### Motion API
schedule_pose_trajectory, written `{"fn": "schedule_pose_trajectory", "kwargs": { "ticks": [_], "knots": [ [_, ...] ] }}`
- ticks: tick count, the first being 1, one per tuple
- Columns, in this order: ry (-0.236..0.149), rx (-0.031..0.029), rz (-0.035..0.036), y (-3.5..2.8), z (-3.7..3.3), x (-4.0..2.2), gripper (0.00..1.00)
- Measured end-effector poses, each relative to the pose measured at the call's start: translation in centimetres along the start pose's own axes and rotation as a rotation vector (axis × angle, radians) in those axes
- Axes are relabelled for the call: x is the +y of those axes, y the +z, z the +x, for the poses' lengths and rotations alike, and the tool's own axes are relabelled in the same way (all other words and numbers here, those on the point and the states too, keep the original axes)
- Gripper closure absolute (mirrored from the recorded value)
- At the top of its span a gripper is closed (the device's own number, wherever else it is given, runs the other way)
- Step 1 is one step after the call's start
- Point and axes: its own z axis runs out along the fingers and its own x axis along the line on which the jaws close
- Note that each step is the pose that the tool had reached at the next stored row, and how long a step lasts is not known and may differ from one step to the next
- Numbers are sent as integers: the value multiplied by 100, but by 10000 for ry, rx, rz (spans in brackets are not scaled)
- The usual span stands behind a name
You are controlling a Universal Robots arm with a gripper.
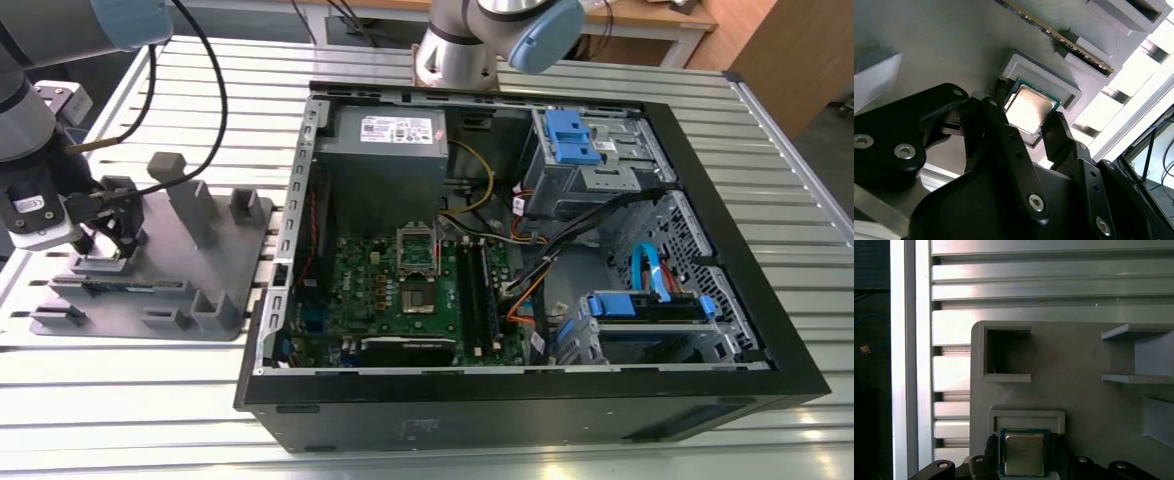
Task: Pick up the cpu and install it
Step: 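Pick up the cpu and move it towards the insertion slot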
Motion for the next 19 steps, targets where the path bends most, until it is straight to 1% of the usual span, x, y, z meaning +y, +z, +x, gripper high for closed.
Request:
{"fn": "schedule_pose_trajectory", "kwargs": {
  "ticks": [8,19],
  "knots": [
    [0,-1,0,-20,0,0,44],
    [0,0,0,-26,0,0,44]
  ]
}}
